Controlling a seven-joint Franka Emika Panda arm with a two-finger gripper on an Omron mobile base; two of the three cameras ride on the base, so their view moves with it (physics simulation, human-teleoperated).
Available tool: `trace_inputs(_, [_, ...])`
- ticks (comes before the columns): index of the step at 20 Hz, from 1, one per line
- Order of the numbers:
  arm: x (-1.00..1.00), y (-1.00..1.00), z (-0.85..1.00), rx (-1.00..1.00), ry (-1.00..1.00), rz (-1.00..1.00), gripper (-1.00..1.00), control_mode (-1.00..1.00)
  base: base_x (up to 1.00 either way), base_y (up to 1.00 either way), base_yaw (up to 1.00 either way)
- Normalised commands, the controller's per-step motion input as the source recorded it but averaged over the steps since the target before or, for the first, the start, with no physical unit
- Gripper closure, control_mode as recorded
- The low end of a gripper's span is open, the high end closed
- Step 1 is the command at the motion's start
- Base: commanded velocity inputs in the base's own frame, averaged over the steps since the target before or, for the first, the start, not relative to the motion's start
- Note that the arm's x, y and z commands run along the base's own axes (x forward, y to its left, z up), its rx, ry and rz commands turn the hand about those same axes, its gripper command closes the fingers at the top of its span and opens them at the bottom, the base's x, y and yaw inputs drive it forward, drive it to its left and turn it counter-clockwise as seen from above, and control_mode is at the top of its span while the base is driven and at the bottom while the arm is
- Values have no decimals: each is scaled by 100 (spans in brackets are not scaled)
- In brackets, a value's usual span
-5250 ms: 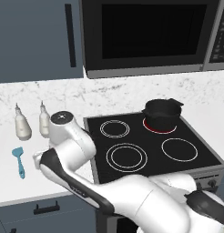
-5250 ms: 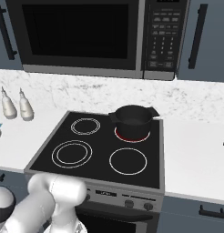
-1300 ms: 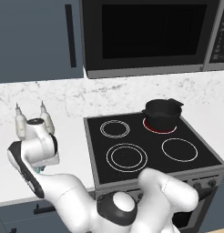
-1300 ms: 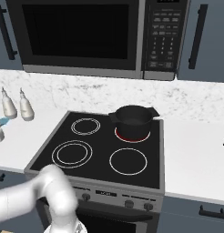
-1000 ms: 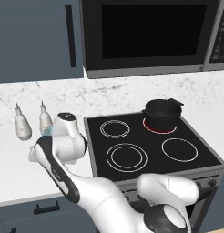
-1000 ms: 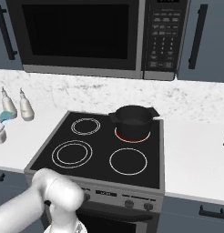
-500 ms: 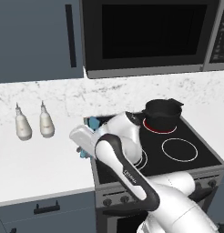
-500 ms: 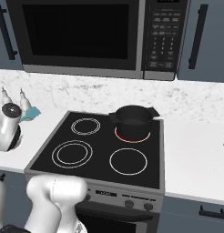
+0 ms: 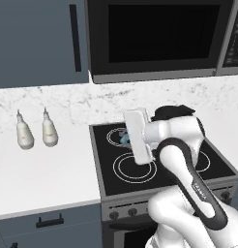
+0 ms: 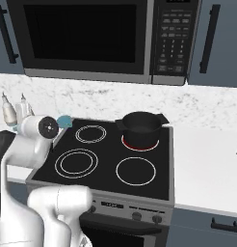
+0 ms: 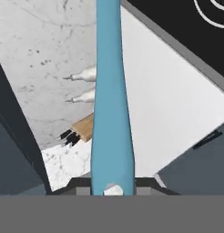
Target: Put the bell pepper and potato in the pot. Retrieve the spatula and lightly stir the vegetables in the pot.
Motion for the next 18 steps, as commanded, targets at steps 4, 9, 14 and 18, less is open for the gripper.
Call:
trace_inputs(4, [-20, -100, 57, 44, 7, -27, 100, -100, 0, 0, 0])
trace_inputs(9, [0, -100, 13, 32, 5, -14, 100, -100, 0, 0, 0])
trace_inputs(14, [0, -94, -18, 29, 1, -1, 100, -100, 0, 0, 0])
trace_inputs(18, [32, -98, -1, 31, 0, 0, 100, -100, 0, 0, 0])
